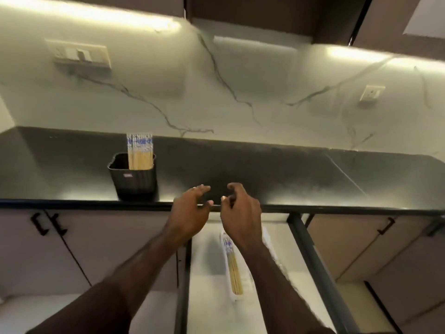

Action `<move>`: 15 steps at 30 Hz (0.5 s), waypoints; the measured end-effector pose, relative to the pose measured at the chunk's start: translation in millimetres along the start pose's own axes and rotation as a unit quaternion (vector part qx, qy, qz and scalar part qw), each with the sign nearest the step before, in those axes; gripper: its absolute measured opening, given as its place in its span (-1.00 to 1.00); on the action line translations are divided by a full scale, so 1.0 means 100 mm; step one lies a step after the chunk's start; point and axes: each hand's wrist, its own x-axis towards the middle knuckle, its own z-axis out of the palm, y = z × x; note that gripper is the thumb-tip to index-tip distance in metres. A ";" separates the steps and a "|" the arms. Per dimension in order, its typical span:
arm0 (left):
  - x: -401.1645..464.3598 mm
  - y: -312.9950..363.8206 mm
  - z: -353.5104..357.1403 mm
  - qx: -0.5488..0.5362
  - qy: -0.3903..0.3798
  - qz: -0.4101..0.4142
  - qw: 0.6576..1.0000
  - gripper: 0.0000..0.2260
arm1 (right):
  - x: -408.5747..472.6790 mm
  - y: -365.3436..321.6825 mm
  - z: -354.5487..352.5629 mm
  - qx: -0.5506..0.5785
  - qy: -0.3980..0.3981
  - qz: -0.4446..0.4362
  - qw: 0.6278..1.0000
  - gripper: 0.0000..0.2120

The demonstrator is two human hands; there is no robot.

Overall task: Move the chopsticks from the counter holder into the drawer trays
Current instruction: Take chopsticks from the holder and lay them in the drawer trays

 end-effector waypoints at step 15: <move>0.53 -1.66 -2.66 0.000 0.092 -0.014 0.996 -0.58 | 0.42 -2.25 1.93 0.004 -0.031 -0.091 0.995 -0.61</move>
